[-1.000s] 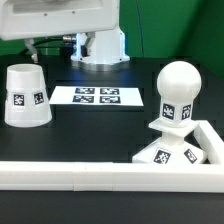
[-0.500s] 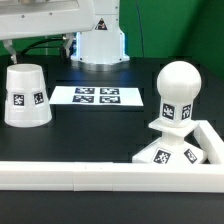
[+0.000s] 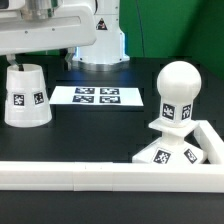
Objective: Assemble lamp
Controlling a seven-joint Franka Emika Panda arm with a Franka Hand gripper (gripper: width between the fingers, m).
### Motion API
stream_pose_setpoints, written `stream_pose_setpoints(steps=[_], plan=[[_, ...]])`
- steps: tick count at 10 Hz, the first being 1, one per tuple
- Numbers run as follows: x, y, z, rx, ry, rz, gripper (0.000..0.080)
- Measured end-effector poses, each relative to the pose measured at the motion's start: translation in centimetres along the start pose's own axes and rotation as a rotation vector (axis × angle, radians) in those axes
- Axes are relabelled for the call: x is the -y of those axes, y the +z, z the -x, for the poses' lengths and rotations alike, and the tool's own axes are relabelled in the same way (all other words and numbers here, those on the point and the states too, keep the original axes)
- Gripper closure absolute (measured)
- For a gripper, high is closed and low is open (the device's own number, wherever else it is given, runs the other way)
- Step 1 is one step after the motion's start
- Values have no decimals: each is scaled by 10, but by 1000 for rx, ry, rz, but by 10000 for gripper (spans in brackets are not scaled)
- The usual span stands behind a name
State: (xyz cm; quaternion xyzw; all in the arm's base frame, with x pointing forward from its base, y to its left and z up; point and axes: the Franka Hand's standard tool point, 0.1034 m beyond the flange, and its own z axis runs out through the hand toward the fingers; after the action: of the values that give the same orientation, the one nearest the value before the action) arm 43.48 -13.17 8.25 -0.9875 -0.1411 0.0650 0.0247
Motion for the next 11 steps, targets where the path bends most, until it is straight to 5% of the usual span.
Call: stream_pose_setpoints(steps=[2, 3, 5, 11], plan=[[1, 0, -1, 0, -4, 0, 367], [1, 0, 0, 1, -4, 0, 367], [1, 0, 0, 1, -4, 0, 724], [1, 0, -1, -1, -5, 1, 754]])
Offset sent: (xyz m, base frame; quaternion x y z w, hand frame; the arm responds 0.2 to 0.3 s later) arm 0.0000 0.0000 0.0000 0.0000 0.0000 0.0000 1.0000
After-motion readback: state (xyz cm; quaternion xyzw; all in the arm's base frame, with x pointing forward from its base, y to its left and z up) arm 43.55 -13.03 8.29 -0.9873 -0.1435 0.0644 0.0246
